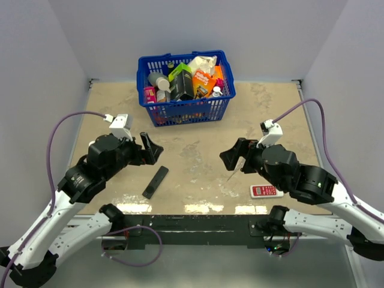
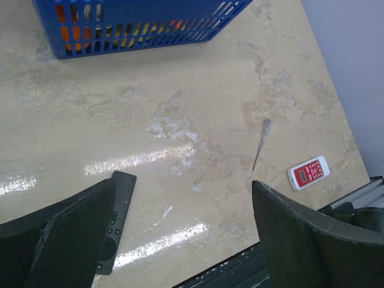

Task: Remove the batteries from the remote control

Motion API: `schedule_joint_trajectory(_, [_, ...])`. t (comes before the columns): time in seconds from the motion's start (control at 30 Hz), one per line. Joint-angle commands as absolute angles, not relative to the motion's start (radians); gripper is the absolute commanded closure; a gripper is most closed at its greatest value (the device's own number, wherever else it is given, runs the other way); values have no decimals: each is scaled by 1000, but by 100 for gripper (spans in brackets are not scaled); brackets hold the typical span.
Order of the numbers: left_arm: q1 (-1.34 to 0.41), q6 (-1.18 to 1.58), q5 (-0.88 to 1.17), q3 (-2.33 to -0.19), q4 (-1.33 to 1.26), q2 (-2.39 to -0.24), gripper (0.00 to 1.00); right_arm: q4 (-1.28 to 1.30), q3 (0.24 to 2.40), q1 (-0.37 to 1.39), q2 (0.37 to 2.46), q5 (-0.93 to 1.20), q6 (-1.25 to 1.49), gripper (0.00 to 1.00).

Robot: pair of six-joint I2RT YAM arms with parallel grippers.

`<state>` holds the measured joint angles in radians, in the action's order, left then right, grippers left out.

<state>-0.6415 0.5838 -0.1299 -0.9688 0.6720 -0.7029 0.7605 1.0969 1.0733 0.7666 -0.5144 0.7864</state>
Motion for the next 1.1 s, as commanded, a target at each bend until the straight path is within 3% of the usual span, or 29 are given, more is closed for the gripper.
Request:
schedule_joint_trajectory(0.0, [-638,577,-63,-974,621,-741,2,779,1117,1075,764,-551,801,2])
schedule_joint_trajectory(0.2, [-638,482,46,-985,652,-885,2,756,1091,1075,701,-574,801,2])
schedule_joint_trajectory(0.33, [-638,410,80,-1014,748,-1090,5,759,1086,1077,654,-577,801,1])
schedule_joint_trajectory(0.8, [-644,229,-66,-1011,735,-1457,7,652,986,1075,393,-506,707,2])
schedule_joint_trajectory(1.07, [-644,210,-113,-1052,732,-1631,23,646,980,1077,331,-492,666,3])
